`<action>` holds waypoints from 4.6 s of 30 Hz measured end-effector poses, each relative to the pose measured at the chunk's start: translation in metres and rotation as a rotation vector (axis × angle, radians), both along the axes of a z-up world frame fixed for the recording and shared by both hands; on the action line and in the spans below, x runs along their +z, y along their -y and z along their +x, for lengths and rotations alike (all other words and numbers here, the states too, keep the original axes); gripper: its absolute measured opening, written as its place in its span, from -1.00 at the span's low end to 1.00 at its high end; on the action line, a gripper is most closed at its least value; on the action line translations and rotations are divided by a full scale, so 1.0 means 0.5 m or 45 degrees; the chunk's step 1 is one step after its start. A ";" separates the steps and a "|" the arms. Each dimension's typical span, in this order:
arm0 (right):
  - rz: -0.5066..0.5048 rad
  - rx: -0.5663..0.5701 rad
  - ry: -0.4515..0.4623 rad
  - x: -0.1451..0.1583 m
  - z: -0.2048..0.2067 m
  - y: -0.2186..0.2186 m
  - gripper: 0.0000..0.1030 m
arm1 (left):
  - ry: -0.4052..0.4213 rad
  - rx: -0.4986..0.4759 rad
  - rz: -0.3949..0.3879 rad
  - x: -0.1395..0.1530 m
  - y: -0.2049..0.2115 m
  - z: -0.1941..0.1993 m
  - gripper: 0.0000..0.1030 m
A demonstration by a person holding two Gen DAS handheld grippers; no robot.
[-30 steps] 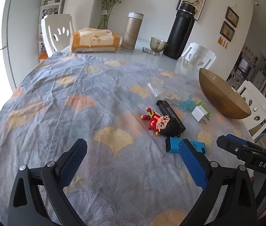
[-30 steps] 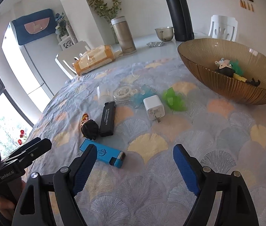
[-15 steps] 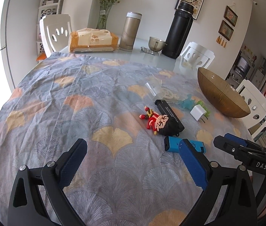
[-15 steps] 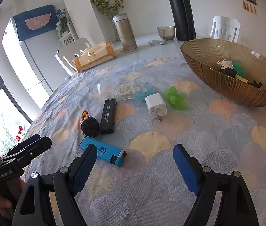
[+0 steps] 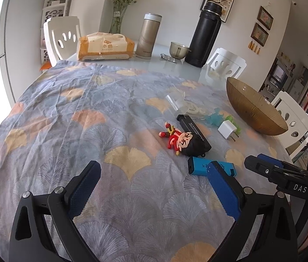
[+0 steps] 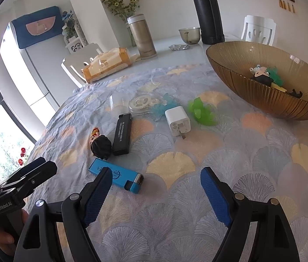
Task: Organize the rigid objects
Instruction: 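Move both tools back toward the blue lighter and red-haired figure, then grasp the blue lighter with the right tool, then grasp the red-haired figure by its head with the left tool while the right tool holds the lighter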
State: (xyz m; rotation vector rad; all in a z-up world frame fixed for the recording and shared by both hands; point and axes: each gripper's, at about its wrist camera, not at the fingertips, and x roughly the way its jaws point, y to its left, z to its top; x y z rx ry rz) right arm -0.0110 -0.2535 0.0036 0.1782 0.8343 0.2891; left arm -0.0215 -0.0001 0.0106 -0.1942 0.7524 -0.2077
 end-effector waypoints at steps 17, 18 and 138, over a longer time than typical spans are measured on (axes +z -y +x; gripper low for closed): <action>-0.122 0.323 -0.230 0.002 0.044 -0.054 0.59 | -0.125 -0.213 0.126 0.030 0.048 0.083 0.90; -0.171 0.352 -0.223 0.001 0.045 -0.072 0.59 | -0.144 -0.215 0.113 0.029 0.049 0.097 0.88; -0.157 0.267 -0.075 -0.016 -0.020 -0.029 0.45 | -0.233 -0.185 0.170 -0.039 0.085 0.038 -0.19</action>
